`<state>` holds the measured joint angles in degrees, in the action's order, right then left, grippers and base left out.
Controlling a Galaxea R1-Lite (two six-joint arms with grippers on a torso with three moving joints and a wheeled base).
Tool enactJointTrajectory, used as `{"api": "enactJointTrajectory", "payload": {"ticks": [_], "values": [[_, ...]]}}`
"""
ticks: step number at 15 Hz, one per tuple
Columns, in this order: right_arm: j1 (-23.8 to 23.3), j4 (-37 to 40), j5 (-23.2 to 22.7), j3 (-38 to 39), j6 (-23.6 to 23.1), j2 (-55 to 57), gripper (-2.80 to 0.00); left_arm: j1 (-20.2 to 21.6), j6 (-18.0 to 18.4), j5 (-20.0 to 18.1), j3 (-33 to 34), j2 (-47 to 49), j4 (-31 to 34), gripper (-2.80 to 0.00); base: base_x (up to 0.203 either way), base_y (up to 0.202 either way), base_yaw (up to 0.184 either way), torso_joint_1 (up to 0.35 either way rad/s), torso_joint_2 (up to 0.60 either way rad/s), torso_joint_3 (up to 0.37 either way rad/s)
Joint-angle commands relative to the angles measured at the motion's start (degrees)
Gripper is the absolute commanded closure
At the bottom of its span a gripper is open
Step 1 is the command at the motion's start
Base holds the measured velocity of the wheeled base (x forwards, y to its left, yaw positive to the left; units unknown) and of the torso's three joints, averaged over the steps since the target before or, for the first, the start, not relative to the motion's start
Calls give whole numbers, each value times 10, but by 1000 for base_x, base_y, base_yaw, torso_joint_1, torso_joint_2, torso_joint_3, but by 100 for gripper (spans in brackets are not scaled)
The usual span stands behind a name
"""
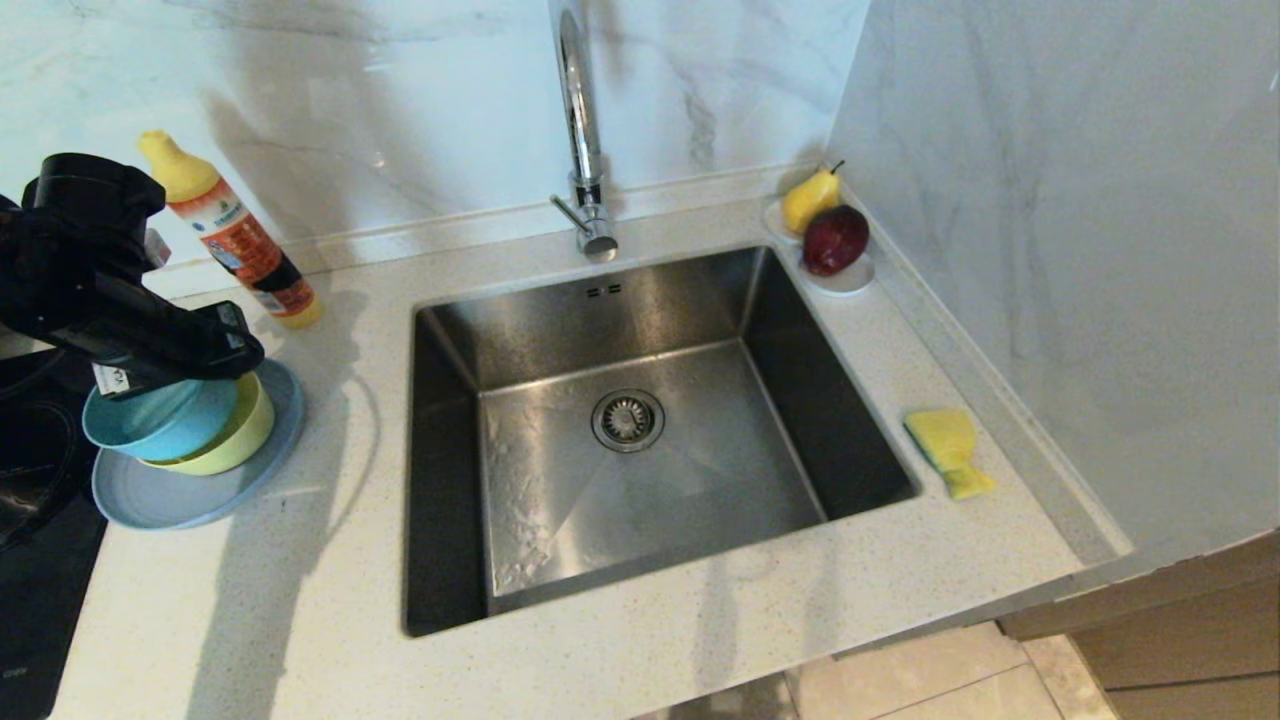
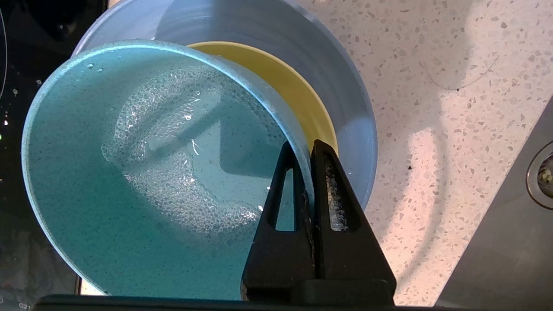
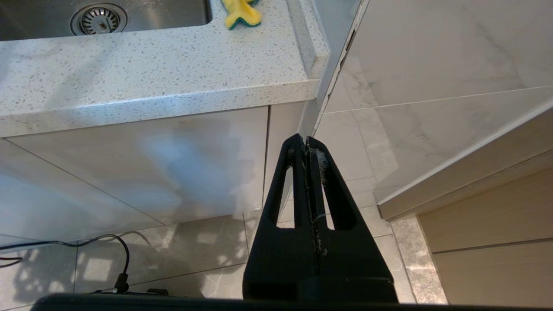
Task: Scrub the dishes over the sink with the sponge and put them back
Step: Place the bowl on the bowl
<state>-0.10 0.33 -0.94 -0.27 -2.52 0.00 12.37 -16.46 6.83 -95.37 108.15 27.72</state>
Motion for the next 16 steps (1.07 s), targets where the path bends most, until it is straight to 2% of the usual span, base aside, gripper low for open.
{"api": "enactJointTrajectory", "payload": {"ticks": [1,10,11,16], "values": [[0,0,0,0,0,0,0,0,-1,-1,3,2,1,0,0,0,0,0,0,0],[0,0,0,0,0,0,0,0,-3,-4,-5,8,1,0,0,0,0,0,0,0],[0,0,0,0,0,1,0,0,-4,-5,-6,7,1,-280,0,0,0,0,0,0],[0,0,0,0,0,0,0,0,-4,-5,-20,5,3,-280,0,0,0,0,0,0]]}}
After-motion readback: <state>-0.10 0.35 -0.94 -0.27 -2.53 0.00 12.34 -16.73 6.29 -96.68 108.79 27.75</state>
